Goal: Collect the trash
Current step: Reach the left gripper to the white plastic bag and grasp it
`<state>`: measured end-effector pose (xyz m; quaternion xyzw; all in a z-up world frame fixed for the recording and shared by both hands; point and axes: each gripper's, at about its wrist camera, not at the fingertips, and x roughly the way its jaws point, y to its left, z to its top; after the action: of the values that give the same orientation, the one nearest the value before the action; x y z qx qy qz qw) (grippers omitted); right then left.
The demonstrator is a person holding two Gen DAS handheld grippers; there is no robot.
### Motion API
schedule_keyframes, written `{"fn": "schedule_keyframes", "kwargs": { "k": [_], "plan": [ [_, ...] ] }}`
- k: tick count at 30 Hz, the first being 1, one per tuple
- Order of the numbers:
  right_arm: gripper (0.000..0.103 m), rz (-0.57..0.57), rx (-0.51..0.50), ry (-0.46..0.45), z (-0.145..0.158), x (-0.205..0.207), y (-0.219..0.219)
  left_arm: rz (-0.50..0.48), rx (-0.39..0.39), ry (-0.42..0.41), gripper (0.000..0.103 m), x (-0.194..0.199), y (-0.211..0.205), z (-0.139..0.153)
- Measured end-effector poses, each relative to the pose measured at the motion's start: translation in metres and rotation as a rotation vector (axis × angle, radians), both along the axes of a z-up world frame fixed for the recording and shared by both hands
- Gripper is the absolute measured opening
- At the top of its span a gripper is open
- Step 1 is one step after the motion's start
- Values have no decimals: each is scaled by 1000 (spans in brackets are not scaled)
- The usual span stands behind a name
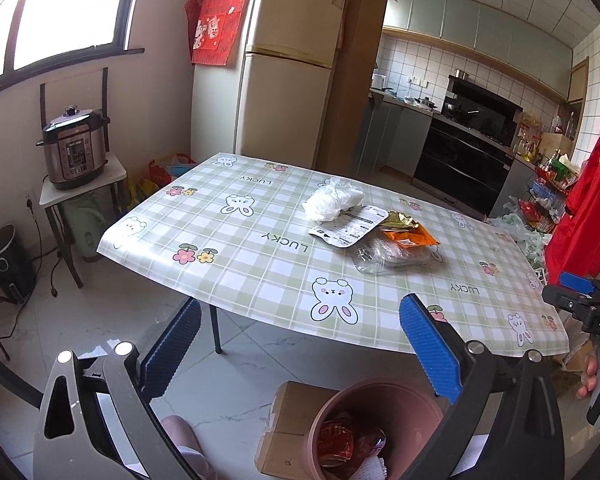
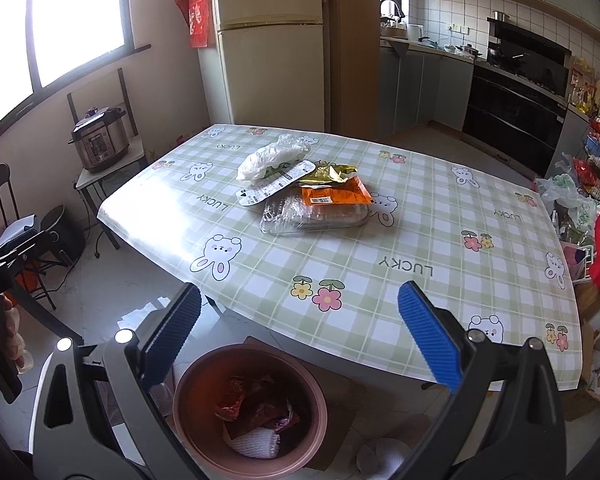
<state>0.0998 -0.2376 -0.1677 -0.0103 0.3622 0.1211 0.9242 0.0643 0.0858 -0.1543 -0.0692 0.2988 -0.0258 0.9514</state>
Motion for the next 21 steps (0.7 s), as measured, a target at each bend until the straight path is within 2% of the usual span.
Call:
{"fn": "schedule_keyframes", "kwargs": {
  "k": [8, 13, 17, 21],
  "plan": [
    [97, 16, -20, 37, -16, 28, 3, -11, 19, 15, 97, 20, 0, -16],
    [97, 24, -40, 70, -33, 58, 2, -32, 37, 51, 97, 48, -5, -34],
    [97, 25, -47, 91, -47, 89, -2, -76, 43, 70, 97, 85, -12, -44],
    [97, 23, -44, 114, -63, 127, -8, -132, 52, 72, 97, 143, -25, -49]
  ]
}}
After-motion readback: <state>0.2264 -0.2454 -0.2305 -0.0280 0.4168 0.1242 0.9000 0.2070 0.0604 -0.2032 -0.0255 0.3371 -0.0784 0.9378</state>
